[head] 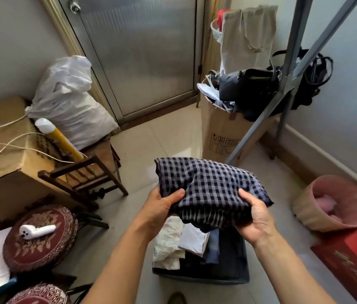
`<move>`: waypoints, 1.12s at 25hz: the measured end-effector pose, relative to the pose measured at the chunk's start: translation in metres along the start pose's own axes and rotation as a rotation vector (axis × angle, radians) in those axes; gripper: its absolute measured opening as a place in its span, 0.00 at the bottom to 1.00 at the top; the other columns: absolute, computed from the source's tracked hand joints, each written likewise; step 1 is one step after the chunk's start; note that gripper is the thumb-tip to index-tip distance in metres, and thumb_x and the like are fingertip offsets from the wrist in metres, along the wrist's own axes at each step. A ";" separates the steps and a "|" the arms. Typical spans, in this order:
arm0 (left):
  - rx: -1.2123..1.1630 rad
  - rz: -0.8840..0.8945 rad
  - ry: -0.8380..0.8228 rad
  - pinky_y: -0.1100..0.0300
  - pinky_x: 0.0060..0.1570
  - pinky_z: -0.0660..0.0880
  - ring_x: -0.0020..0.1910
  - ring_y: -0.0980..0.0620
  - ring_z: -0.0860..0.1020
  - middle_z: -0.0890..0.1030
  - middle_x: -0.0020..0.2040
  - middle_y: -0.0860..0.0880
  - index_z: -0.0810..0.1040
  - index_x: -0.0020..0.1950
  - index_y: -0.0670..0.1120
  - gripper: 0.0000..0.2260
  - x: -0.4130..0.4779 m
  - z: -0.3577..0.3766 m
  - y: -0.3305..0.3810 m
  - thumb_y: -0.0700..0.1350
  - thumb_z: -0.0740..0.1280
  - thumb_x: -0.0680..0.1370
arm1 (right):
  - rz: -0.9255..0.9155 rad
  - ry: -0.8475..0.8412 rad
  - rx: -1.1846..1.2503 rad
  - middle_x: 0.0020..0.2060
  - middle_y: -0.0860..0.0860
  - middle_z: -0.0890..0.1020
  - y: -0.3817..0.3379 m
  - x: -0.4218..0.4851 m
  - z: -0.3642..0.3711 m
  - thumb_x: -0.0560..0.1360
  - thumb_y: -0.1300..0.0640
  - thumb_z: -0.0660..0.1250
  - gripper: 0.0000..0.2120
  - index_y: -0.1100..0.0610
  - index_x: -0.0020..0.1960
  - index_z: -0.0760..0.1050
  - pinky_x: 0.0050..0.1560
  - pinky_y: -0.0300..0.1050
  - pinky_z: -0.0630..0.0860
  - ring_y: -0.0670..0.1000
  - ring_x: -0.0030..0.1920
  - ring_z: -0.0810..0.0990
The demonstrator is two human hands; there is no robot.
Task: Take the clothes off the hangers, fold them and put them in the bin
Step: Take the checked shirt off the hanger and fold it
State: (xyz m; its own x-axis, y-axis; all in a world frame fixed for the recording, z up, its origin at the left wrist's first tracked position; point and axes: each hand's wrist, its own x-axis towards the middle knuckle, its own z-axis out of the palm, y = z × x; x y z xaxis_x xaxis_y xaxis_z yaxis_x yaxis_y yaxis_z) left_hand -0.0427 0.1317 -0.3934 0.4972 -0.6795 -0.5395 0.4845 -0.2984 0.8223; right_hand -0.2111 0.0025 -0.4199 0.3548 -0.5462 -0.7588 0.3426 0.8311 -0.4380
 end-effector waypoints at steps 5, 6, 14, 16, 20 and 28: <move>-0.042 -0.092 0.192 0.50 0.48 0.80 0.51 0.43 0.82 0.79 0.58 0.42 0.63 0.68 0.48 0.21 0.068 -0.038 -0.073 0.37 0.66 0.79 | 0.059 0.118 -0.054 0.51 0.61 0.84 0.046 0.079 -0.027 0.74 0.64 0.66 0.16 0.64 0.62 0.77 0.31 0.47 0.82 0.58 0.43 0.85; -0.037 -0.104 0.216 0.50 0.46 0.80 0.50 0.43 0.82 0.79 0.57 0.42 0.62 0.67 0.50 0.20 0.080 -0.044 -0.093 0.37 0.64 0.80 | 0.064 0.150 -0.065 0.49 0.62 0.84 0.061 0.098 -0.036 0.72 0.65 0.67 0.18 0.65 0.61 0.77 0.33 0.47 0.81 0.58 0.43 0.85; -0.045 -0.182 0.393 0.51 0.38 0.81 0.44 0.41 0.82 0.82 0.51 0.35 0.70 0.44 0.42 0.07 0.166 -0.091 -0.249 0.33 0.66 0.78 | 0.048 0.444 -0.113 0.52 0.62 0.82 0.166 0.225 -0.120 0.67 0.67 0.75 0.23 0.60 0.61 0.77 0.38 0.63 0.80 0.63 0.48 0.83; 0.003 -0.192 0.408 0.50 0.43 0.80 0.47 0.42 0.81 0.81 0.52 0.36 0.73 0.41 0.41 0.08 0.188 -0.100 -0.286 0.32 0.65 0.78 | 0.063 0.483 -0.121 0.53 0.62 0.82 0.188 0.254 -0.138 0.70 0.68 0.72 0.20 0.61 0.61 0.76 0.43 0.62 0.80 0.63 0.50 0.82; -0.003 -0.189 0.435 0.53 0.46 0.79 0.50 0.45 0.80 0.81 0.53 0.41 0.79 0.42 0.41 0.10 0.225 -0.118 -0.342 0.31 0.62 0.79 | 0.078 0.501 -0.183 0.58 0.62 0.80 0.223 0.299 -0.166 0.68 0.74 0.70 0.27 0.61 0.65 0.72 0.59 0.64 0.74 0.63 0.56 0.79; 0.492 -0.282 0.412 0.55 0.60 0.74 0.61 0.49 0.73 0.71 0.61 0.50 0.75 0.58 0.54 0.17 0.248 -0.141 -0.431 0.35 0.68 0.77 | -0.159 0.611 -1.065 0.65 0.56 0.70 0.259 0.324 -0.204 0.67 0.65 0.76 0.41 0.54 0.73 0.59 0.63 0.55 0.71 0.58 0.63 0.72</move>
State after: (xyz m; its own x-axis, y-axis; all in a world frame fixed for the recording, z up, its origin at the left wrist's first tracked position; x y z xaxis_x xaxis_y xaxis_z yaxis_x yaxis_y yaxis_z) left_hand -0.0270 0.1862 -0.9064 0.6796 -0.2514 -0.6892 0.3016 -0.7606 0.5749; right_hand -0.1846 0.0618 -0.8774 -0.1876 -0.7479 -0.6368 -0.6344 0.5872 -0.5027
